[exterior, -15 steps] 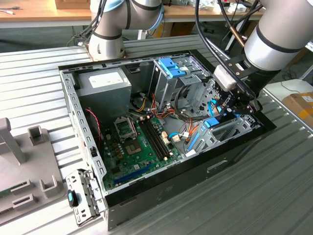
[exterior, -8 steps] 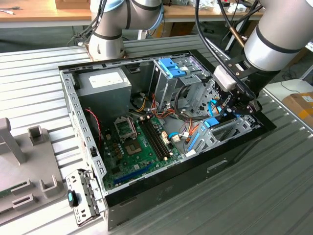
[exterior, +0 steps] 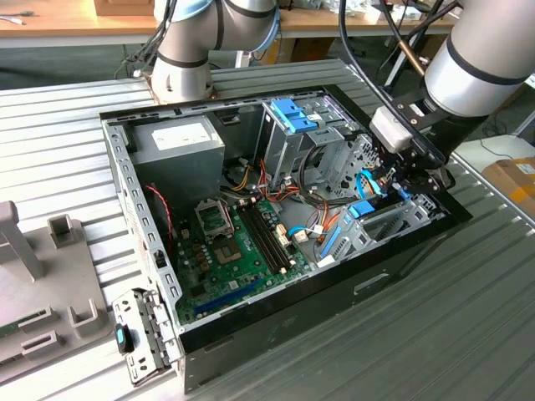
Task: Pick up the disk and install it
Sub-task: 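Insert the second disk wire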
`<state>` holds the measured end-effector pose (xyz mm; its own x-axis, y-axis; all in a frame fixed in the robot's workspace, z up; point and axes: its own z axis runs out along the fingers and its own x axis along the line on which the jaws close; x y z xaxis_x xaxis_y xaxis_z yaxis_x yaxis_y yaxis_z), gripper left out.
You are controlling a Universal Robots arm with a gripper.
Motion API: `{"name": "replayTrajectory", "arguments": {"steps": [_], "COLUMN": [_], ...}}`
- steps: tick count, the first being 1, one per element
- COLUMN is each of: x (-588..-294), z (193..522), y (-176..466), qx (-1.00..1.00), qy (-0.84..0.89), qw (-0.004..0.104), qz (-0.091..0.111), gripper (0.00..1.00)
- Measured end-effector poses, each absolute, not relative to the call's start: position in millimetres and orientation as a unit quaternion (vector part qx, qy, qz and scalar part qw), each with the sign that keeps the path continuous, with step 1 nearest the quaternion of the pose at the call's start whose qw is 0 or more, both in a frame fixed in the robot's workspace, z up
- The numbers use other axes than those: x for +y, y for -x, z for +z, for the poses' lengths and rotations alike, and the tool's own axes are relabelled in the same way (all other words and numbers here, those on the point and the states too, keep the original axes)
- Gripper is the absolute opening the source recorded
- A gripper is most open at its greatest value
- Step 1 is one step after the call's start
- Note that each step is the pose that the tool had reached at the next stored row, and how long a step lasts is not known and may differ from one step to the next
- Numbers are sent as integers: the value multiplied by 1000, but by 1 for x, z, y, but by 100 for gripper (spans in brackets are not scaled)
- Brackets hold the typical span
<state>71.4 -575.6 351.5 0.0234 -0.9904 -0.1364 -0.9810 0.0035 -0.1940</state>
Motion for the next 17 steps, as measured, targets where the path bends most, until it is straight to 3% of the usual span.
{"name": "replayTrajectory", "arguments": {"steps": [14,17], "x": [-577,-576], "z": [339,353], "y": [-71,-71], "qx": [699,699], "qy": [706,706], "qw": [116,116], "qz": [-19,-19], "gripper": [29,29]}}
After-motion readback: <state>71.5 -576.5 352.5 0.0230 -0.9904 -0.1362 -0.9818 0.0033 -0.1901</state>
